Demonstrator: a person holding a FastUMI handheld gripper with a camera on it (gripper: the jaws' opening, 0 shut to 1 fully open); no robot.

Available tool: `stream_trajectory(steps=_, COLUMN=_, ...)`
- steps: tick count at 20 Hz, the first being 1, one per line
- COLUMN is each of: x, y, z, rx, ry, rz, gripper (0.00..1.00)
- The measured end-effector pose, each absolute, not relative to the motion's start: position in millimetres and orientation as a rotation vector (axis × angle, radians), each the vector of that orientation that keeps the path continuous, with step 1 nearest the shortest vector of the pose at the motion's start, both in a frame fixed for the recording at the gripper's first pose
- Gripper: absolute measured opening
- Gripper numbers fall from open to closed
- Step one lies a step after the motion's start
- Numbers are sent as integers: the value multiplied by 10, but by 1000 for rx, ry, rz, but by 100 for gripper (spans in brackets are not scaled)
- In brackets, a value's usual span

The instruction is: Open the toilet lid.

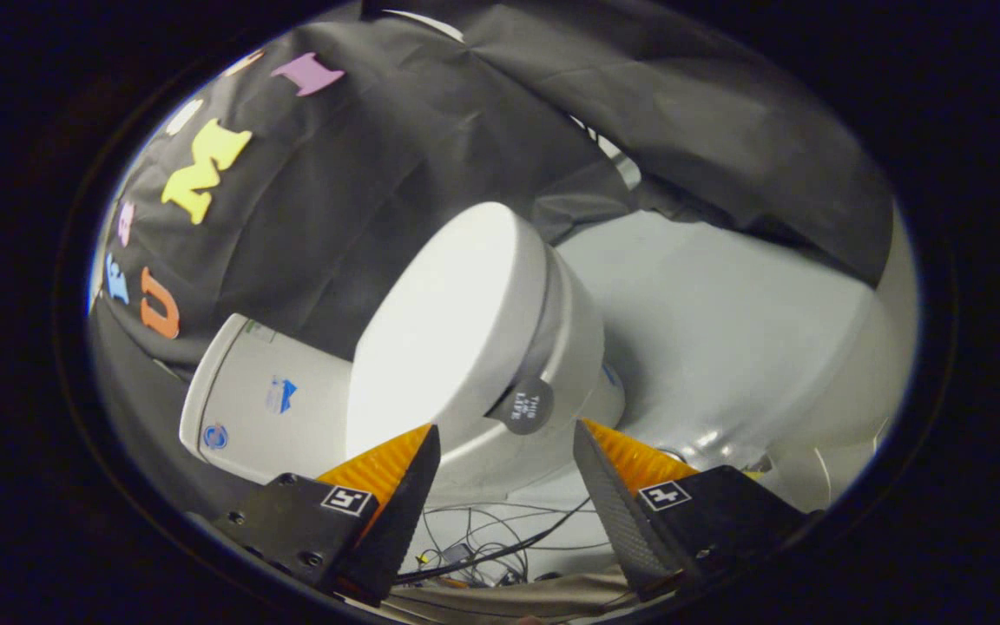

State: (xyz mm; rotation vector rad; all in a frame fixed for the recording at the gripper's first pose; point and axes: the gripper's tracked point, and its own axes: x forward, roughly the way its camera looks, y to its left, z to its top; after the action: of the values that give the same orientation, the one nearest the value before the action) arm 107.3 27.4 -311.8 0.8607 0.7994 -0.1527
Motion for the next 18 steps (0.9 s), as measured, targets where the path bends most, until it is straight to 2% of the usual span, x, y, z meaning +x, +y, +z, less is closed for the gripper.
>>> stream_trajectory(steps=9, x=1251, y=243, z=-3451, rx=1019, ry=902, rz=-200, gripper=92)
stream_trajectory(steps=18, x=1412, y=224, z=-3440, rx=1185, ry=878, rz=-178, gripper=72)
